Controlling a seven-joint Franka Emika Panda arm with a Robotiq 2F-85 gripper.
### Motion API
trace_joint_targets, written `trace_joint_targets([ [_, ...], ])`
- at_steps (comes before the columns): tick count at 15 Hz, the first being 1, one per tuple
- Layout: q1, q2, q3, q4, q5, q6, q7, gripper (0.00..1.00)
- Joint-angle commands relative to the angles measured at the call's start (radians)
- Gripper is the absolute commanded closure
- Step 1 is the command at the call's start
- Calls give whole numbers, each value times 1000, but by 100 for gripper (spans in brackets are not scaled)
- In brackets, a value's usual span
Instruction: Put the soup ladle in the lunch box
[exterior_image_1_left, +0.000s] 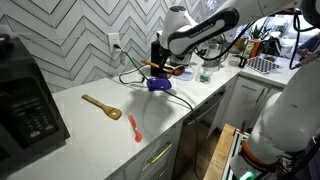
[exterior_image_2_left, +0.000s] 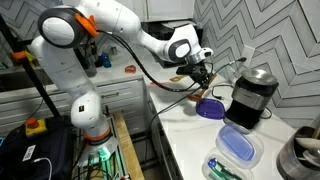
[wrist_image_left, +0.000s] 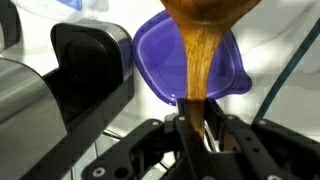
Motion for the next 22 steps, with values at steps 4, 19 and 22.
trace_joint_targets([
  [4, 90, 1, -10, -51, 217, 121, -339, 94],
  [19, 451, -125, -522, -218, 421, 182, -998, 94],
  [22, 489, -175, -691, -166, 642, 118, -1210, 94],
])
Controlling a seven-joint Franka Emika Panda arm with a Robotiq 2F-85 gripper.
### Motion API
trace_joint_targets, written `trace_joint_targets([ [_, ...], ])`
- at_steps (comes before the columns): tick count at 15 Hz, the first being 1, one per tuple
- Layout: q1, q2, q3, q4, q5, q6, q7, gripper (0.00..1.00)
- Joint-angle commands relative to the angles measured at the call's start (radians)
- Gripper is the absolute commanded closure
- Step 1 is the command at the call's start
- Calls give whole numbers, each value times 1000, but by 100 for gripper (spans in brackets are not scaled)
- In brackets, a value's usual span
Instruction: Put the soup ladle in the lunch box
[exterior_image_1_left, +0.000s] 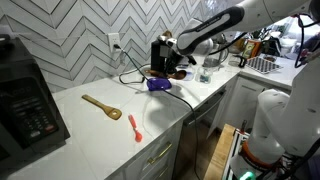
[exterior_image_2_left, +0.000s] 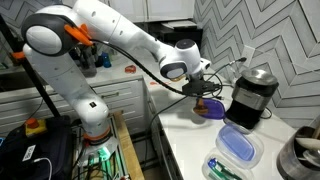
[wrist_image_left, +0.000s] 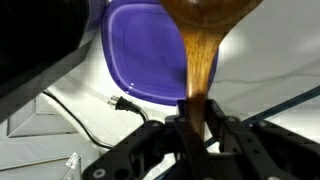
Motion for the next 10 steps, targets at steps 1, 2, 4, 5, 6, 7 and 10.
trace_joint_targets([
  [1, -78, -3, 39, 4, 119, -9, -105, 94],
  [2, -86, -15, 16, 7, 144, -12, -149, 77],
  [4, -137, -15, 68, 5, 140, -12, -143, 77],
  [5, -145, -8, 95, 5, 141, -12, -136, 77],
  [6, -148, -1, 114, 5, 142, -12, -129, 94],
  [7, -177, 2, 128, 7, 119, -12, -149, 94],
  [10, -287, -14, 157, 9, 75, -7, -243, 94],
])
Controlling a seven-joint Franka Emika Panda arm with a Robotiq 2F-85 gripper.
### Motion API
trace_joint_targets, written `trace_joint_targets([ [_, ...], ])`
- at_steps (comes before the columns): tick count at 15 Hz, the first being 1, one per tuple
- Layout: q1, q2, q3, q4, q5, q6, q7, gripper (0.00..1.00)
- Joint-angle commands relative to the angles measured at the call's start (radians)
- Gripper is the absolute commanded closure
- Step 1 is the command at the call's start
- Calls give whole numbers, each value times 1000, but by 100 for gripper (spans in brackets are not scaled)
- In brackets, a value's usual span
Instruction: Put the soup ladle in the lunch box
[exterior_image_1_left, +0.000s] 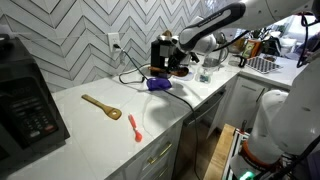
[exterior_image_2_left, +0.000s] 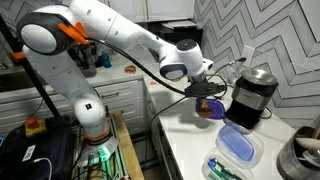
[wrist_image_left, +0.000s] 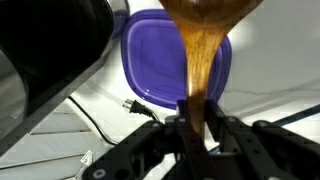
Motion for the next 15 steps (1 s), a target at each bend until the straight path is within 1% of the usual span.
trace_joint_targets([
  [1, -125, -23, 21, 10, 16, -9, -153, 94],
  [2, -127, -23, 2, 28, 68, -29, -227, 94],
  [3, -64, -22, -74, 45, 115, -38, -308, 94],
  [4, -47, -18, -100, 58, 163, -38, -383, 94],
  [5, 3, -32, -148, 66, 188, -48, -456, 94],
  [6, 25, -39, -179, 81, 211, -76, -533, 94],
  [8, 57, -18, -232, 123, 275, -152, -677, 94],
  [9, 56, 12, -248, 148, 309, -190, -732, 94],
  [10, 57, 32, -266, 163, 325, -218, -759, 94],
  [11, -27, 65, -209, 181, 374, -254, -800, 94],
  [13, -67, 120, -207, 218, 462, -319, -873, 94],
  [15, -122, 190, -175, 277, 565, -389, -922, 94],
])
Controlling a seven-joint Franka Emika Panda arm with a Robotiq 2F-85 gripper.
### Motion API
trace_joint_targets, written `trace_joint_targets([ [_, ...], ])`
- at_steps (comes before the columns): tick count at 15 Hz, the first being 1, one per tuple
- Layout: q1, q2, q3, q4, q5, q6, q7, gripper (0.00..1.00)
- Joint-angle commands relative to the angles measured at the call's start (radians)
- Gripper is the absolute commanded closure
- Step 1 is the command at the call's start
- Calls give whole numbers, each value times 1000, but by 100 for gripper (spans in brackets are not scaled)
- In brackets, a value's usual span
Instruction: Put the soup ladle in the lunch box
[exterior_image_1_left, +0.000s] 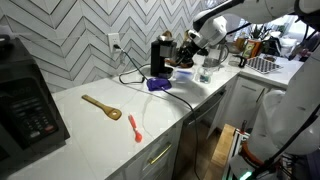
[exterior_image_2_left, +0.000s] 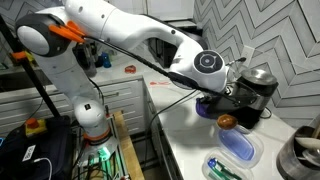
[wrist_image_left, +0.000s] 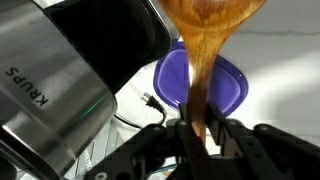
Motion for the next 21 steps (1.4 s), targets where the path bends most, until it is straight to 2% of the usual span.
trace_joint_targets([
  [1, -115, 149, 65, 127, 177, -134, -106, 94],
  [5, -262, 265, 185, 246, 251, -181, -61, 94],
  [8, -366, 335, 270, 313, 252, -198, -42, 94],
  [11, -444, 373, 324, 348, 211, -246, -78, 94],
  [16, -525, 393, 367, 349, 216, -245, -141, 94],
  [21, -559, 417, 387, 364, 208, -251, -121, 94],
])
